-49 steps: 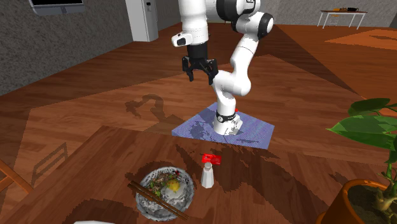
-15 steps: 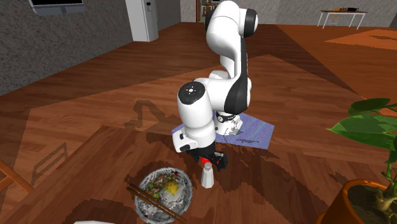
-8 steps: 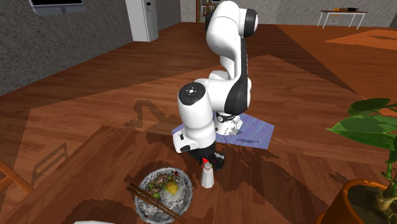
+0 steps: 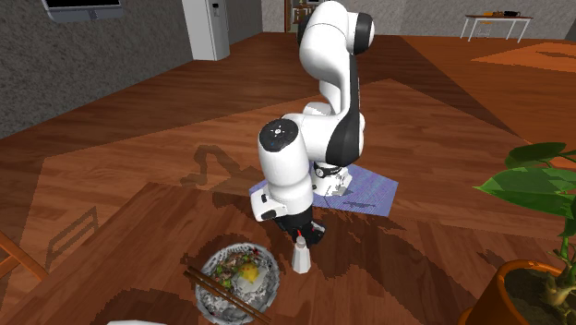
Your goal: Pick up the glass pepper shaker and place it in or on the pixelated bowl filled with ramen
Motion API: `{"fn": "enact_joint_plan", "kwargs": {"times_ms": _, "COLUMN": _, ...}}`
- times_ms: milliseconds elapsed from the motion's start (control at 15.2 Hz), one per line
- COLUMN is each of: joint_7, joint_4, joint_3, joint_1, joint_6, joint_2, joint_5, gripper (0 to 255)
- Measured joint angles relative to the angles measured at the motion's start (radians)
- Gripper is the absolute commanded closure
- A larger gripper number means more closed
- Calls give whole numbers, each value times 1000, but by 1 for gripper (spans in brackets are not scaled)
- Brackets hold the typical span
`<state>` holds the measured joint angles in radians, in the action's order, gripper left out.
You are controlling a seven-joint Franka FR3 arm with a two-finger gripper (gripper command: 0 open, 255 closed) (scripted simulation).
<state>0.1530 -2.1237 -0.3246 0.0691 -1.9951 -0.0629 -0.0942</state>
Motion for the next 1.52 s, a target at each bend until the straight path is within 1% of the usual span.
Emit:
{"fn": "enact_joint_plan", "kwargs": {"times_ms": 132, "joint_7": -1, "joint_4": 3, "joint_3": 0, "joint_1": 0, "joint_6": 6, "joint_2": 2, "joint_5": -1, "gripper": 255}}
{"fn": "enact_joint_plan", "kwargs": {"times_ms": 330, "joint_7": -3, "joint_4": 18, "joint_3": 1, "joint_1": -2, "joint_6": 38, "joint_2": 18, "joint_5": -5, "gripper": 255}}
{"fn": "enact_joint_plan", "kwargs": {"times_ms": 1518, "joint_7": 1, "joint_4": 177, "joint_3": 7, "joint_1": -8, "joint_6": 272, "joint_2": 95, "joint_5": -21, "gripper": 255}}
